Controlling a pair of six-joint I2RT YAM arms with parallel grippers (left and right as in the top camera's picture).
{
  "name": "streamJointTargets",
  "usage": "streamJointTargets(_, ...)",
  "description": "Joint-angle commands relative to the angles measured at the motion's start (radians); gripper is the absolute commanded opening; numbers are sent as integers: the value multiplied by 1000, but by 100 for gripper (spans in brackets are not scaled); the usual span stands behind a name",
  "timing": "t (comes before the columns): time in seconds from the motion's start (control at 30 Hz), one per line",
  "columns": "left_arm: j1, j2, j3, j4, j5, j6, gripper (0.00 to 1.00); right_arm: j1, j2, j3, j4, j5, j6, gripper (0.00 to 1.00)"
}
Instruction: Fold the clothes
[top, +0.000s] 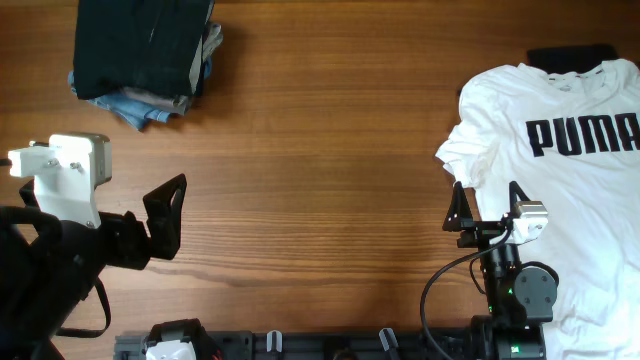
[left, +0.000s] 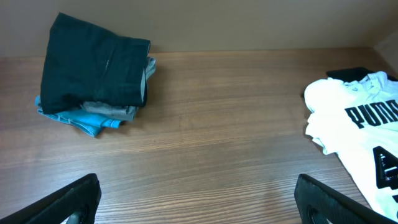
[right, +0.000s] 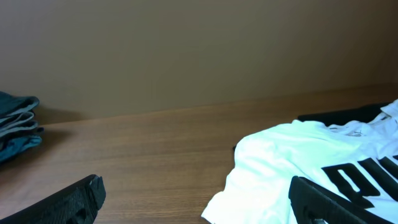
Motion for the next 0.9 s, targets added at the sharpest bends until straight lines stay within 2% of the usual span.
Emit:
streamJointTargets(0.0,-5,-1,-1,3,-9,-9,100,-3,-12,-3,5,-11,14,100)
streamJointTargets(0.27,-6,-12,-4,-46,-32,10,100,-3,-12,-3,5,-12,14,100)
streamJointTargets(0.33,-6,-36,-33,28,-85,27,100,-3,-12,-3,5,-11,14,100)
streamJointTargets(0.4,-7,-100,-170,232,-91,12,100,-3,-12,-3,5,-11,14,100)
streamJointTargets(0.57,-79,-319,-654,742,-93,-25,100,-3,-12,-3,5,-11,14,100)
streamJointTargets(0.67,-103,-475,-971,979,-103,-142,100,-3,-12,-3,5,-11,14,100)
streamJointTargets(0.87,-102,-604,-1464,1435,-95,-296,100,-3,-12,-3,5,-11,14,100)
